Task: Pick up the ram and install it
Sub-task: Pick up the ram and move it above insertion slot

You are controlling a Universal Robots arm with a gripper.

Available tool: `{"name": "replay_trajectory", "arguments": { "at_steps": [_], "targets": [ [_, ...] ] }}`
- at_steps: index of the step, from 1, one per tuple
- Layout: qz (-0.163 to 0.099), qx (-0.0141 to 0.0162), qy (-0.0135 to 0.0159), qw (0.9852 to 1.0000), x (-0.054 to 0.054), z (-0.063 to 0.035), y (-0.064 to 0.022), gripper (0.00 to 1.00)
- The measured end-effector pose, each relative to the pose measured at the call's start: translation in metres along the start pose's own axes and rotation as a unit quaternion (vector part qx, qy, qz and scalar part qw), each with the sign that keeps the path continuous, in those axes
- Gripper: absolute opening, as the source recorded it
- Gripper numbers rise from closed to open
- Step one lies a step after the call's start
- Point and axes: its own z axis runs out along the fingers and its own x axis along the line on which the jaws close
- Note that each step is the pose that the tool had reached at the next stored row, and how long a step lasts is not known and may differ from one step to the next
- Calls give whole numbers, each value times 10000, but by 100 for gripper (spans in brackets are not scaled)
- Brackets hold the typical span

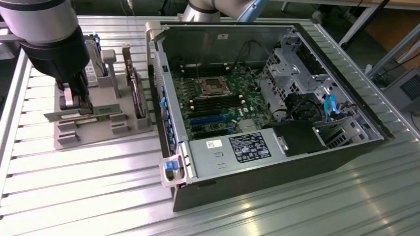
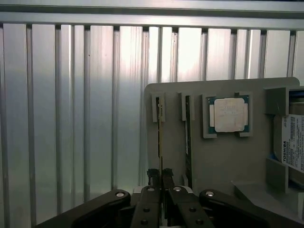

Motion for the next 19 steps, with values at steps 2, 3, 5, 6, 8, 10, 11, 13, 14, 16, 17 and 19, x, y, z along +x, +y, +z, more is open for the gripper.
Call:
{"name": "replay_trajectory", "arguments": {
  "at_steps": [2,3,5,6,8,10,11,13,14,16,17,19],
  "targets": [
    [0,0,2,10000,0,-8,0,13],
    [0,0,4,10000,0,-13,0,13],
    [0,0,7,10000,0,-22,0,13],
    [0,-1,11,10000,1,-32,0,13],
    [0,-1,13,10000,1,-49,0,13],
    [0,-1,16,10000,1,-70,-1,13],
    [0,0,16,10000,1,-78,-1,13],
    [0,0,17,10000,1,-100,-1,13],
    [0,0,18,10000,2,-112,-1,13],
    [0,-1,19,10000,2,-143,-1,13],
    [0,0,19,10000,2,-159,-1,13],
    [0,-1,23,10000,3,-201,-1,13]
  ]
}}
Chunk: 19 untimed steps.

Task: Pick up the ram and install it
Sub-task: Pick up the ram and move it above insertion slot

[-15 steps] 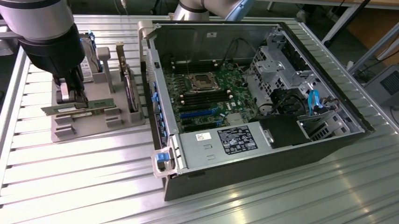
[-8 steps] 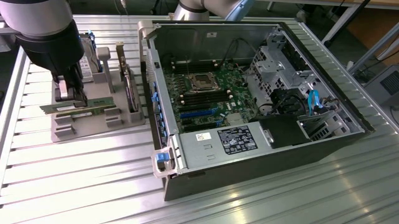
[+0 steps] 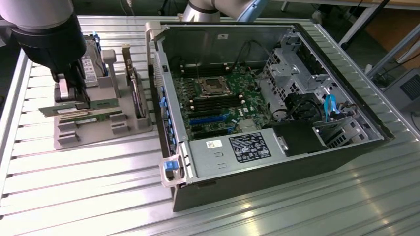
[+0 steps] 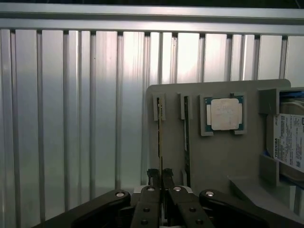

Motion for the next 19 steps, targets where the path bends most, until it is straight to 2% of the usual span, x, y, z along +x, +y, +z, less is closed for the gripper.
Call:
{"name": "replay_trajectory", "arguments": {
  "at_steps": [6,19],
  "targets": [
    [0,-1,11,10000,2,-114,0,13],
    [0,-1,33,10000,6,-267,-2,13]
  ]
}}
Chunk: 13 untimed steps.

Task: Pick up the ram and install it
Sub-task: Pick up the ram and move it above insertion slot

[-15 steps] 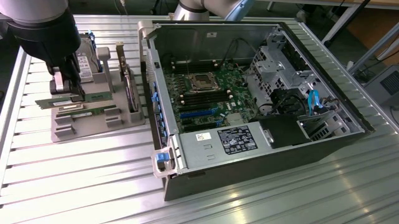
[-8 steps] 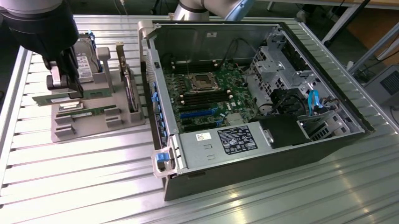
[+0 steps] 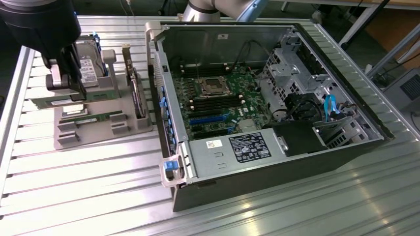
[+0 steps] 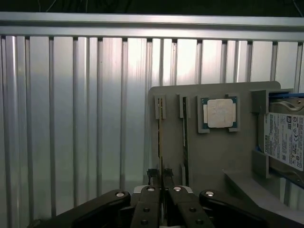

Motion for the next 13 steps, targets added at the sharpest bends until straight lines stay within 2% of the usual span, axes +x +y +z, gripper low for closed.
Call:
{"name": "replay_trajectory", "arguments": {
  "at_steps": [13],
  "targets": [
    [0,-2,44,10000,5,-210,-1,13]
  ]
}}
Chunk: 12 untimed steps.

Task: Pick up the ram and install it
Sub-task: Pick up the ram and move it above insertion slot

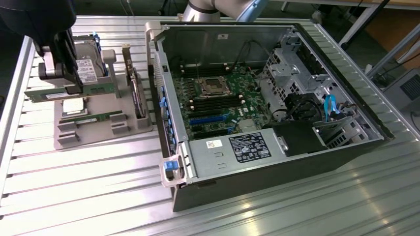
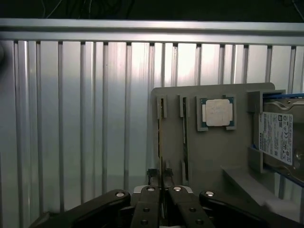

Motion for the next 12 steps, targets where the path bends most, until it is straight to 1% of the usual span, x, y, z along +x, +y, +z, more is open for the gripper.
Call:
{"name": "replay_trajectory", "arguments": {
  "at_steps": [2,12],
  "targets": [
    [0,-1,11,10000,1,-31,-1,13],
    [-1,-1,40,10000,8,-226,-2,13]
  ]
}}
